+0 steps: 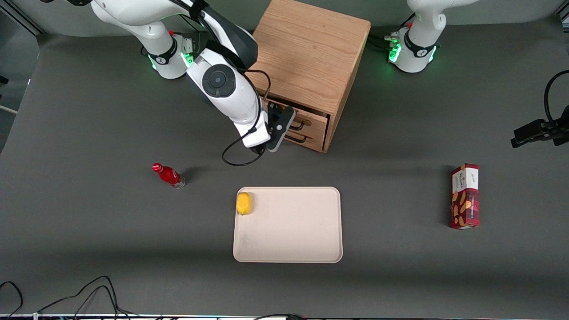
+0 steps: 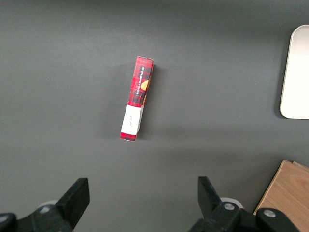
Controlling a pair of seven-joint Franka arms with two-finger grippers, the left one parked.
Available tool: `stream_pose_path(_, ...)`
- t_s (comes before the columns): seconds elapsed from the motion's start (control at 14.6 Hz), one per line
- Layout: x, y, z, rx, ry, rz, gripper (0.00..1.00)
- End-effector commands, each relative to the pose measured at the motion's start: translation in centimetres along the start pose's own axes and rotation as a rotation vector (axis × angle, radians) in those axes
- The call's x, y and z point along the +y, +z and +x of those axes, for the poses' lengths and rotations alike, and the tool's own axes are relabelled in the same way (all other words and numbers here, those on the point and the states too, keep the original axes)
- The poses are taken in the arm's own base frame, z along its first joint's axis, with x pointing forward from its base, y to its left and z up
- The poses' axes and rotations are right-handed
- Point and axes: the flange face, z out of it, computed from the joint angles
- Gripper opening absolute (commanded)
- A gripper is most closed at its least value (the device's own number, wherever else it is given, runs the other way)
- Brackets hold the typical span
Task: Open upper drawer
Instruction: 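Pull the upper drawer outward from the cabinet with the right gripper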
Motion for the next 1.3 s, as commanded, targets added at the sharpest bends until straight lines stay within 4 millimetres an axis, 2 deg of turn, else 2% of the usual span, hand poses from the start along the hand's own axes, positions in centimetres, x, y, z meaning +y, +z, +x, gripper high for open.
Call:
stream_pose_path(0.0,0.6,-0.4,0.4,0.011,0.01,-0.03,1.0)
stream_pose_path(0.41,1.7,-0.8,0.7,0.024,0.017,-0.041,1.0)
stream_pose_path(0.75,3.2,-1.9,1.2,0.049,0.03,-0.047,1.0)
stream_pose_path(1.23,5.4,-2.1,1.1,0.054,0.053,-0.07,1.0)
